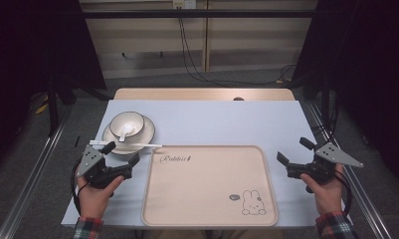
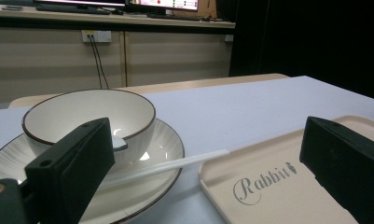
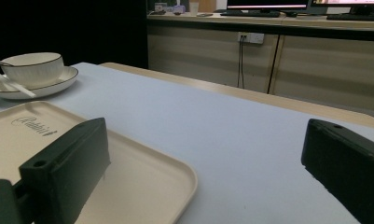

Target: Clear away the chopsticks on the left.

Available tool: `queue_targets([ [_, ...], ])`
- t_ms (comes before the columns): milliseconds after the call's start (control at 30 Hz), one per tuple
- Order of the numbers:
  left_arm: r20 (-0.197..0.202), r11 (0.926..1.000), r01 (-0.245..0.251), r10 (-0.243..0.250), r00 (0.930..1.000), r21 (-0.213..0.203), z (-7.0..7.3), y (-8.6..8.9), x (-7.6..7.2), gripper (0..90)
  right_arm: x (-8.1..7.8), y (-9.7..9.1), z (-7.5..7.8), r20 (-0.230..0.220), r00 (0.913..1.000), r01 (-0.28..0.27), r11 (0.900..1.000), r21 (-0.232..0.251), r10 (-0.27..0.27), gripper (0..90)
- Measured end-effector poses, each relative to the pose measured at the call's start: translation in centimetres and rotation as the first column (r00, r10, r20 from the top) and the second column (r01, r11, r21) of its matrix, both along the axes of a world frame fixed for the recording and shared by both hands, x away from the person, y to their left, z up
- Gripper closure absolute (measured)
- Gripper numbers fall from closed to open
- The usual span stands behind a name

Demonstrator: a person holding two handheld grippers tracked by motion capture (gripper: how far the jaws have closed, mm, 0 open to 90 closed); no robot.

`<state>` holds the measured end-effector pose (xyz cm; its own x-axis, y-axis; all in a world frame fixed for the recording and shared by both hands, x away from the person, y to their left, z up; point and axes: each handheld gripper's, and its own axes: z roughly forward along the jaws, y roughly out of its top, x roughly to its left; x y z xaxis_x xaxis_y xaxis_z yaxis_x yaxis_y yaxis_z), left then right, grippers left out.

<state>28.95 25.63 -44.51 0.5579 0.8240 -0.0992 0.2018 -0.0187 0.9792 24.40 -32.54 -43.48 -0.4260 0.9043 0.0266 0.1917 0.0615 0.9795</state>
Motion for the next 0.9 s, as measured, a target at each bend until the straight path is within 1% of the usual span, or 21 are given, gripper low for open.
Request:
queue_targets([
  [33, -0.001, 1.0, -0.002, 0.002, 1.0, 0.003, -0.1, 0.0, 0.0, 2.9, 0.0, 0.0, 0.0, -0.005, 1.0, 0.0, 1.0, 0.006, 0.0, 0.3],
  [100, -0.001, 0.9999, -0.011, 0.011, 0.9999, 0.006, -0.1, 0.0, 0.0, 2.9, 0.2, -0.1, -0.1, -0.01, 0.9999, 0.013, 0.9999, 0.0, -0.013, 0.2],
  [133, -0.004, 0.9999, 0.005, -0.005, 1.0, 0.013, -0.2, 0.0, 0.1, 2.9, 0.2, -0.1, -0.2, -0.013, 0.9999, 0.01, 0.9999, 0.003, -0.01, 0.2],
  [267, -0.009, 0.9997, 0.011, -0.011, 0.9999, 0.021, -0.3, -0.3, 0.1, 2.7, 0.3, -0.1, -0.2, -0.008, 0.9999, 0.015, 0.9999, 0.006, -0.015, 0.2],
  [300, -0.017, 0.9997, 0.016, -0.015, 0.9997, 0.019, -0.3, -0.4, 0.0, 2.7, 0.2, -0.1, -0.2, -0.014, 0.9996, 0.025, 0.9997, 0.007, -0.025, 0.0],
  [333, -0.028, 0.9997, 0.021, -0.02, 0.9994, 0.014, -0.3, -0.5, 0.0, 2.7, 0.2, -0.1, -0.3, -0.005, 0.9995, 0.03, 0.9995, -0.004, -0.03, 0.0],
  [367, -0.036, 0.9996, 0.026, -0.026, 0.999, 0.01, -0.3, -0.5, -0.1, 2.7, 0.2, -0.2, -0.3, -0.003, 0.9996, 0.029, 0.9996, -0.004, -0.029, 0.0],
  [433, -0.038, 0.9995, 0.031, -0.031, 0.9988, 0.009, -0.3, -0.6, -0.1, 2.5, 0.2, -0.2, -0.3, -0.013, 0.9996, 0.027, 0.9996, 0.005, -0.027, 0.1],
  [467, -0.047, 0.9983, 0.049, -0.047, 0.9978, 0.033, -0.3, -0.7, -0.3, 2.5, 0.1, -0.3, -0.2, -0.005, 0.9997, 0.024, 0.9996, 0.011, -0.024, 0.0],
  [500, -0.058, 0.9984, 0.052, -0.051, 0.997, 0.021, -0.3, -0.9, -0.4, 2.5, 0.1, -0.4, -0.2, 0.0, 0.9995, 0.031, 0.9994, 0.014, -0.031, 0.0],
  [533, -0.064, 0.9977, 0.067, -0.066, 0.9958, 0.013, -0.3, -1.0, -0.4, 2.4, 0.0, -0.5, -0.1, -0.001, 0.9996, 0.028, 0.9995, 0.012, -0.028, 0.0],
  [567, -0.064, 0.9977, 0.067, -0.066, 0.9958, 0.013, -0.3, -1.0, -0.4, 2.1, 0.0, -0.5, -0.1, -0.001, 0.9996, 0.028, 0.9995, 0.012, -0.028, 0.0],
  [600, -0.063, 0.9977, 0.066, -0.065, 0.9958, 0.013, -0.3, -1.2, -0.5, 2.2, -0.1, -0.6, -0.1, -0.004, 0.9996, 0.028, 0.9991, 0.032, -0.027, 0.0],
  [633, -0.07, 0.9967, 0.079, -0.078, 0.9945, 0.017, -0.4, -1.2, -0.5, 2.1, -0.2, -0.6, -0.1, -0.006, 0.9994, 0.036, 0.9983, 0.045, -0.035, 0.0],
  [667, -0.073, 0.9963, 0.083, -0.081, 0.994, 0.023, -0.3, -1.2, -0.5, 1.8, -0.2, -0.6, -0.1, -0.009, 0.9993, 0.036, 0.9981, 0.049, -0.036, 0.0],
  [700, -0.067, 0.9971, 0.076, -0.075, 0.9949, 0.008, -0.3, -1.5, -0.4, 1.0, -0.2, -0.6, -0.2, -0.006, 0.9994, 0.034, 0.9983, 0.047, -0.033, 0.0],
  [767, -0.059, 0.9966, 0.082, -0.081, 0.995, 0.008, -0.3, -1.6, -0.3, 0.0, -0.2, -0.6, -0.2, -0.007, 0.9997, 0.024, 0.9986, 0.046, -0.023, 0.1],
  [800, -0.063, 0.9941, 0.103, -0.101, 0.9929, 0.034, -0.2, -1.8, 0.1, 0.0, -0.2, -0.5, -0.3, -0.014, 0.9997, 0.018, 0.9986, 0.051, -0.017, 0.1],
  [833, -0.063, 0.9941, 0.103, -0.101, 0.9929, 0.034, -0.2, -1.8, 0.1, 0.0, -0.1, -0.5, -0.4, -0.011, 0.9998, 0.018, 0.9992, 0.035, -0.018, 0.1],
  [867, -0.066, 0.9947, 0.094, -0.091, 0.9936, 0.041, 0.0, -2.3, 0.4, 0.0, 0.0, -0.4, -0.4, -0.017, 0.9997, 0.016, 0.9991, 0.039, -0.016, 0.0],
  [900, -0.07, 0.9937, 0.105, -0.102, 0.9923, 0.039, 0.0, -2.6, 0.6, 0.0, 0.0, -0.3, -0.4, -0.016, 0.9998, 0.014, 0.9993, 0.034, -0.014, 0.0],
])
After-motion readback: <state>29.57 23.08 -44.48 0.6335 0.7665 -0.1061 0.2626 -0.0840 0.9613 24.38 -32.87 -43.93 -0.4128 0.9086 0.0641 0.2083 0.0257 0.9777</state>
